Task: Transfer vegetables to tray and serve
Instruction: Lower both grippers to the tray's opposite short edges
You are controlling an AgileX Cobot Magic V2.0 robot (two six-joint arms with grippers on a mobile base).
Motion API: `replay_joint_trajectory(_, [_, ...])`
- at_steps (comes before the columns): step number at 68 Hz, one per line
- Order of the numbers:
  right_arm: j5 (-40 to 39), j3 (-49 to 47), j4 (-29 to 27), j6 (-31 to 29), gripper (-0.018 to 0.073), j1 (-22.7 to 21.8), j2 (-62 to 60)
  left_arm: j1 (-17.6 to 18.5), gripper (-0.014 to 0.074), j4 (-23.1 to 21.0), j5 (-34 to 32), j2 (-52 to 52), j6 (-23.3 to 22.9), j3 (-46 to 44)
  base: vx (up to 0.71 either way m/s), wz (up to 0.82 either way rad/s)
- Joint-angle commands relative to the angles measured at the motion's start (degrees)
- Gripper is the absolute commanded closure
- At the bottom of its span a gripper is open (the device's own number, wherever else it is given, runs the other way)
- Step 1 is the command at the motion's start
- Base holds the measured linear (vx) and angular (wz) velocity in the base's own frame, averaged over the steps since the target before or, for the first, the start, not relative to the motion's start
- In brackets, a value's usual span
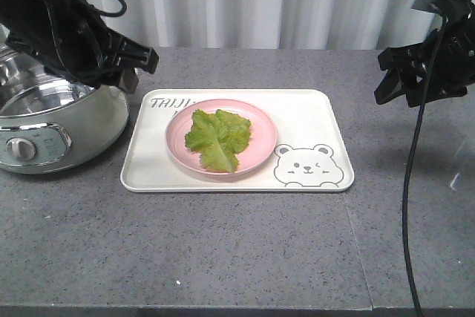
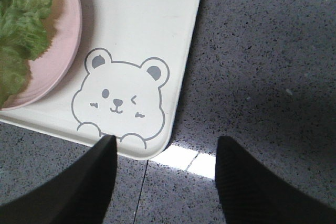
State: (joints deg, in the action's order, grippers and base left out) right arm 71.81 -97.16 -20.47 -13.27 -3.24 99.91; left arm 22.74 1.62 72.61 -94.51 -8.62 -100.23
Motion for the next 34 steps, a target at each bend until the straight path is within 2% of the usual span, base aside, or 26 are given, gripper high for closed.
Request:
replay_joint_trajectory(1, [1.99,-1.4,-1.32,-0.02,0.0141,-0.16,-2.46,0.34,0.0231,-0.41,-0.39,2.04,-0.8,1.51,0.0,0.0])
replay_joint_trajectory(14, [1.99,-1.4,-1.64,0.31,0.0141,-0.16,-2.46,0.34,0.0231,-0.81,-0.39,2.02,-1.57,6.01,0.0,0.0])
replay_joint_trajectory(34, [1.42,-1.4,-2.78,0.36,0.0141,-0.16,-2.19,0.34,0.0231,-0.21,-2.08,1.86,-2.82,6.4,0.0,0.0])
